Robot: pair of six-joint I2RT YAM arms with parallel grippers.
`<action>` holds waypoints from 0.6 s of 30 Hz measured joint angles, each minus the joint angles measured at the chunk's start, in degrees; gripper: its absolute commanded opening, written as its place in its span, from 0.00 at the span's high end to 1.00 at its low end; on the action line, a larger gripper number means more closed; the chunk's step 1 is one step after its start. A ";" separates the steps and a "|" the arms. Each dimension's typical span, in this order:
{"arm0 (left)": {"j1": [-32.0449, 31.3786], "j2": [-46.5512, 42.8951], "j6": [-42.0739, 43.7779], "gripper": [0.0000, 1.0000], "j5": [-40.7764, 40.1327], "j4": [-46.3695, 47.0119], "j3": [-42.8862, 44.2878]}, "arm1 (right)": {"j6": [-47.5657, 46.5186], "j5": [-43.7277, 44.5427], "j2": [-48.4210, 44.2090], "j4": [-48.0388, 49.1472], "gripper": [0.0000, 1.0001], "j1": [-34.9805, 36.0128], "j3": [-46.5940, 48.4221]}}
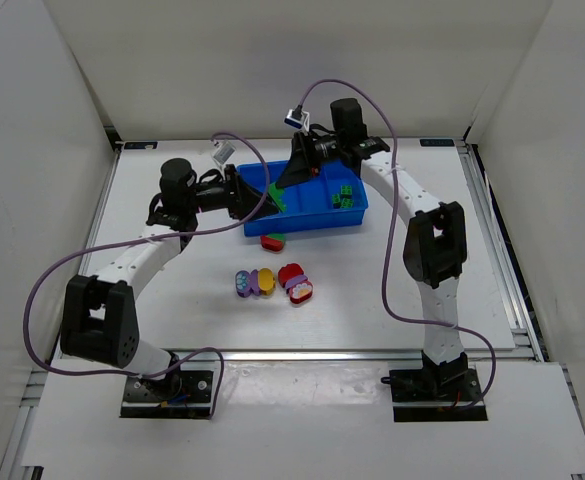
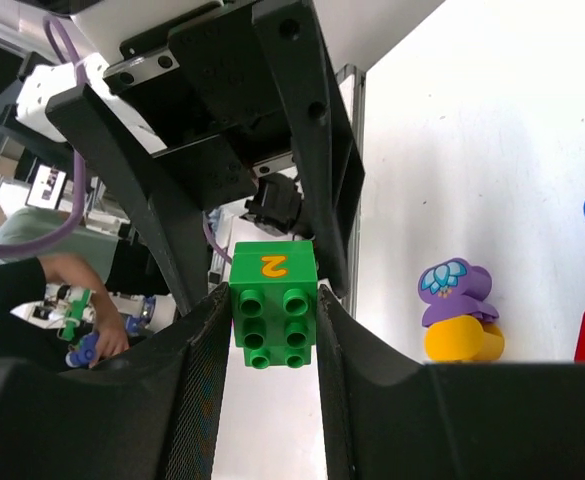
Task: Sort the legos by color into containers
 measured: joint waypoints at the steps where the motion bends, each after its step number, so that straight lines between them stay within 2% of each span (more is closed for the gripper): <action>1: 0.00 0.02 -0.81 0.19 0.02 0.87 -0.02 | 1.20 0.11 0.00 1.05 0.94 -0.04 -0.02; 11: 0.00 1.88 -4.35 0.19 0.57 5.22 -0.02 | 8.90 -0.37 0.00 10.64 0.94 -0.13 -0.37; 18: 0.07 2.36 -4.76 0.19 0.57 5.88 0.00 | 11.37 -1.14 0.00 13.75 0.93 -0.13 -1.36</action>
